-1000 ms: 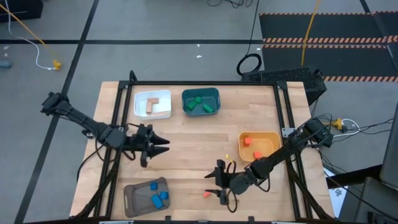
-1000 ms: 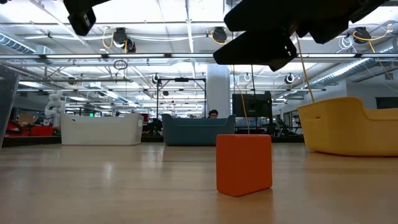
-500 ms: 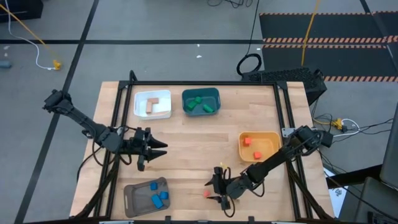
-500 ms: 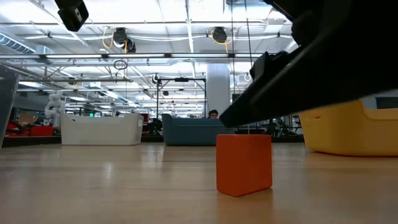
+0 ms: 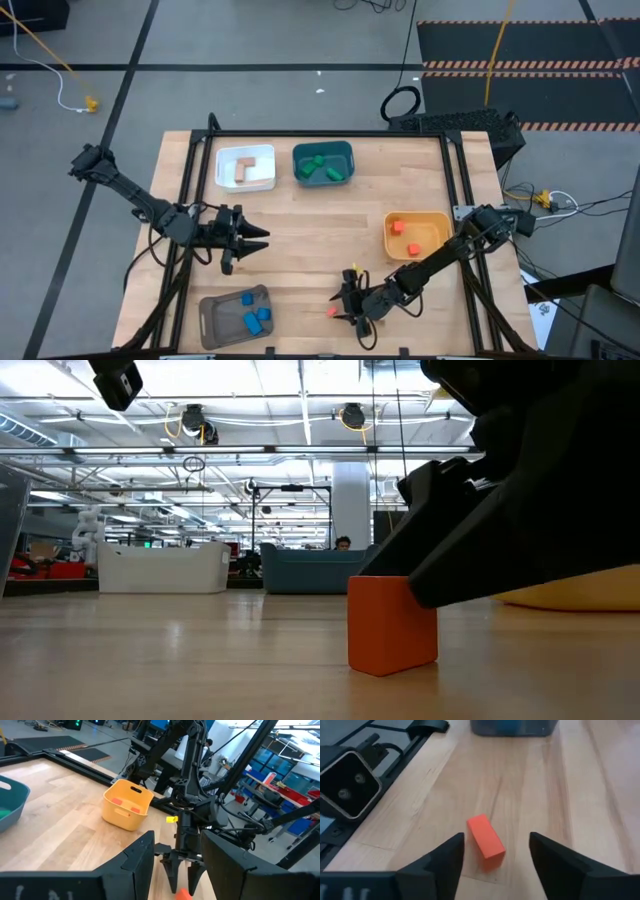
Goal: Sort & place blocks by color
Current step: Put the orange block into the yellow bin
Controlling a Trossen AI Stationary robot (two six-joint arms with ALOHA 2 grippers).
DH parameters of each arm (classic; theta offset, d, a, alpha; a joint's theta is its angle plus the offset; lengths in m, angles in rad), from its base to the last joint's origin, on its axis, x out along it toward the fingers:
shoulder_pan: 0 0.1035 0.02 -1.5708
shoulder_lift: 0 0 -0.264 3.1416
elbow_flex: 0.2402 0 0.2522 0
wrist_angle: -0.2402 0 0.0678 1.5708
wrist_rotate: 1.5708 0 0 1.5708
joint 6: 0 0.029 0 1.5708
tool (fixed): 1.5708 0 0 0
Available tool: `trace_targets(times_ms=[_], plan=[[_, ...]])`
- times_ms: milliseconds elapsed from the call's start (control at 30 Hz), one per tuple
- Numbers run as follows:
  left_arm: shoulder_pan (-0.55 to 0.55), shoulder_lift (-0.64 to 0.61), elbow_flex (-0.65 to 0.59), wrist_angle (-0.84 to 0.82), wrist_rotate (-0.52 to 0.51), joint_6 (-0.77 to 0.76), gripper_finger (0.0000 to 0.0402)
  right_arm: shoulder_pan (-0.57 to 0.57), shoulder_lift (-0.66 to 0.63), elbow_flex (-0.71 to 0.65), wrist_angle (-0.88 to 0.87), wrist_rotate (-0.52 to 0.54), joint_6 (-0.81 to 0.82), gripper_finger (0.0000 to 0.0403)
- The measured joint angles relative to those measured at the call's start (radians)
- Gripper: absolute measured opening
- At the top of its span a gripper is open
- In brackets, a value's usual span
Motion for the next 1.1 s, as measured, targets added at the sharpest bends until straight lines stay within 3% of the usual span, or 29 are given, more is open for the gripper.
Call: trace_targets(times_ms=[233,733,900,1100], plan=[[0.000,0.000,0.000,0.000,0.000,-0.001,0.0161,-0.001,0.000,0.000,0.000,-0.017,0.000,0.0145],[0.000,0.000,0.000,0.000,0.000,-0.004,0.0161,-0.001,0.000,0.000,0.001,-0.018,0.038,0.0037],[0.000,0.000,0.000,0.000,0.000,-0.004,0.0161,-0.001,0.000,0.000,0.014,-0.020,0.063,0.0035],[0.000,0.000,0.000,0.000,0.000,-0.003,0.0161,0.000,-0.071,0.000,0.071,-0.095,0.079,0.0035]])
